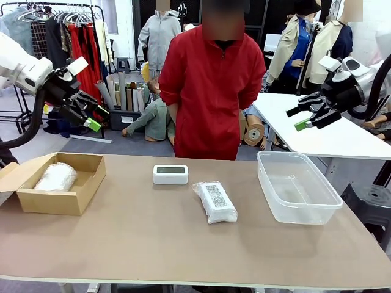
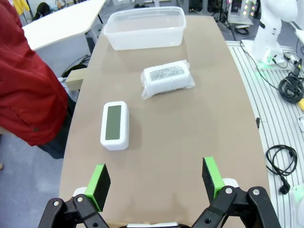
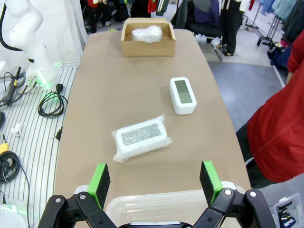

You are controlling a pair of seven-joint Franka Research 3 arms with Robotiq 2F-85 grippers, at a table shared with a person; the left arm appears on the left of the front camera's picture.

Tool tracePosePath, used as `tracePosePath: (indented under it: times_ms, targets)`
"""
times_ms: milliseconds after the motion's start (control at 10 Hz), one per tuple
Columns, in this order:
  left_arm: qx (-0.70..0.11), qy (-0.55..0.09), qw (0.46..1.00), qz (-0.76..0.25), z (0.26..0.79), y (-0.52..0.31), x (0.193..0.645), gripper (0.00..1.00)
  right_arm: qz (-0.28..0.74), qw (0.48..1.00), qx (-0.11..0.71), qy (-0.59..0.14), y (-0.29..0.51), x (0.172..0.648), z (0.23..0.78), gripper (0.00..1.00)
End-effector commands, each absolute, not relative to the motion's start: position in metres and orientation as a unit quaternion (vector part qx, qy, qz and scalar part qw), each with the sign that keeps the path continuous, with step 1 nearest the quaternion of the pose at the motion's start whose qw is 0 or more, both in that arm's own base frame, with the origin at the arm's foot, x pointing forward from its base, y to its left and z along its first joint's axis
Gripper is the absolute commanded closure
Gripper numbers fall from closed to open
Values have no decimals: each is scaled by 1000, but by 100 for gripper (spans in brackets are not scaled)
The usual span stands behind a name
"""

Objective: Separate and place wrapped and unwrapped clocks.
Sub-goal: Pick up the Digital clock indicated by the person.

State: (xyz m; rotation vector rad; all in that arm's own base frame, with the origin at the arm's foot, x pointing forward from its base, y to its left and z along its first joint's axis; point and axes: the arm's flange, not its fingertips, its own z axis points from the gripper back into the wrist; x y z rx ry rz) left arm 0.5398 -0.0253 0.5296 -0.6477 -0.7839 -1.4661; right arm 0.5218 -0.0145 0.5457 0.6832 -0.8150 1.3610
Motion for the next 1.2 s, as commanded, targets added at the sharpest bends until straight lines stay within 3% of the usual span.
tracePosePath:
  times_ms: [0,1100]
  targets:
    - [-279,-345,629,-638,532,-25,539,0,599,649,300,-360,-14,521,547,0]
    - [-279,-345,629,-638,532,-25,539,0,599,649,300,-360,-14,521,547,0]
